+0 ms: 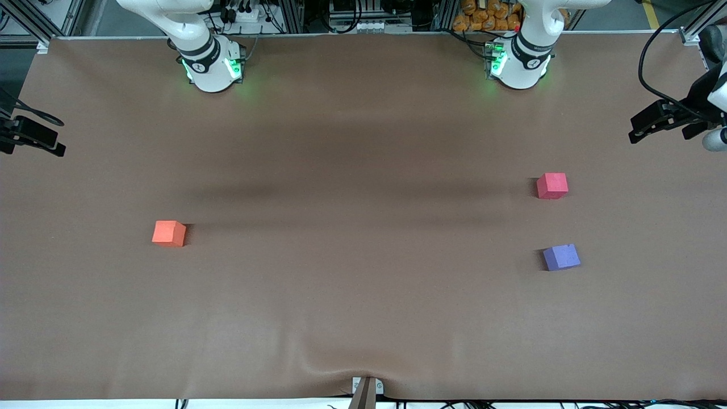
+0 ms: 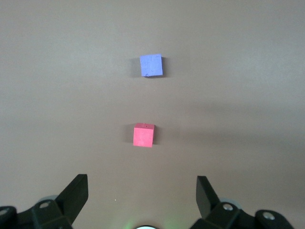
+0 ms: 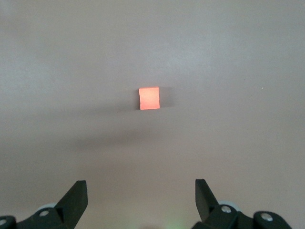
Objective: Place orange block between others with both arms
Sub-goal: 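Move the right gripper toward the orange cube, then lower the right gripper over the orange cube and close on it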
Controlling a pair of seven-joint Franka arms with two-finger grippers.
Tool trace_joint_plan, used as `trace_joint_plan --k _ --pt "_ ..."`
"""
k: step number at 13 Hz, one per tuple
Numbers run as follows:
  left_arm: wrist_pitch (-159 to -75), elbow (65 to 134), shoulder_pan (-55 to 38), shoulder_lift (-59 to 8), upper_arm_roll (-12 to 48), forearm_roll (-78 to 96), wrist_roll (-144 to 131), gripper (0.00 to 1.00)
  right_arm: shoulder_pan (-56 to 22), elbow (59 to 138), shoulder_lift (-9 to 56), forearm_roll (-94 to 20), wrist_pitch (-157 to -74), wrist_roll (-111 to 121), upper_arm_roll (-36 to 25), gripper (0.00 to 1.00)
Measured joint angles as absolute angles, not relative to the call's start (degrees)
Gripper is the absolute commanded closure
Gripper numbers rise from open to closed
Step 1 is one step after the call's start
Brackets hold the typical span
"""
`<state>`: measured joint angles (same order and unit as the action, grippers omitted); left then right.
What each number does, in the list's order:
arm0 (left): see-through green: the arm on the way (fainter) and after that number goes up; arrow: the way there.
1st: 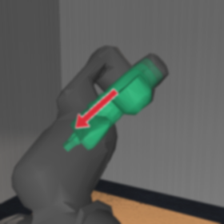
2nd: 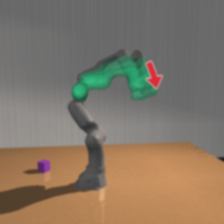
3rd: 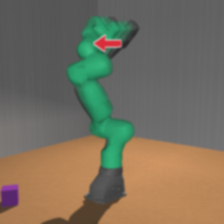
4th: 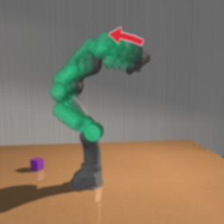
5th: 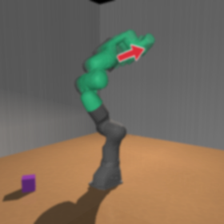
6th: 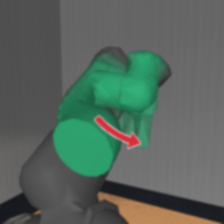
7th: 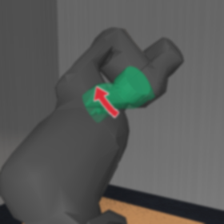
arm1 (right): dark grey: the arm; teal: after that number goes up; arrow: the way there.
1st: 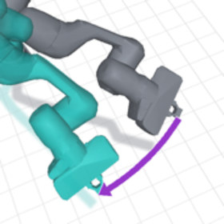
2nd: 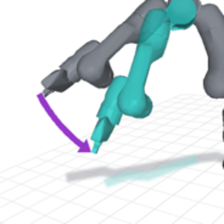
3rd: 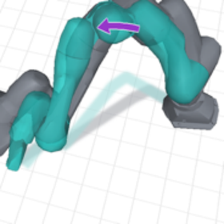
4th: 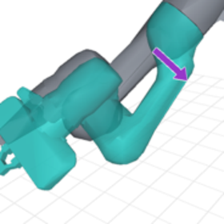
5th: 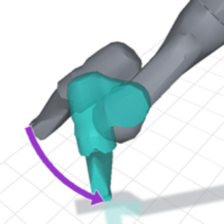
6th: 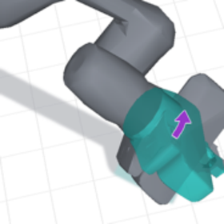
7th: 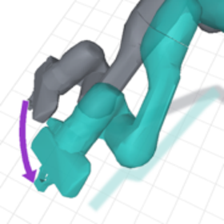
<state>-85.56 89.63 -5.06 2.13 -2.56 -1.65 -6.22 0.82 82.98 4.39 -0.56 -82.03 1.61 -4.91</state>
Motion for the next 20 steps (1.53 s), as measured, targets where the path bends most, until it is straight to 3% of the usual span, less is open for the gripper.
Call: trace_joint_plan --k 5,13,20 --pt "-84.39 89.7 -5.07 2.14 -2.46 -1.34 -8.87 0.0 2.16 84.07 17.47 -0.98 -83.8 1.61 -5.14 0.0" --pt "-84.14 90.42 -5.07 2.13 -2.42 -1.11 -9.24 0.0 2.14 83.82 24.28 -1.1 -81.0 1.61 -4.95 0.0" --pt "-84.16 90.86 -5.1 1.93 -2.29 -1.11 -9.24 0.0 0.42 85.03 31.54 -1.12 -91.8 1.74 -4.37 0.0"
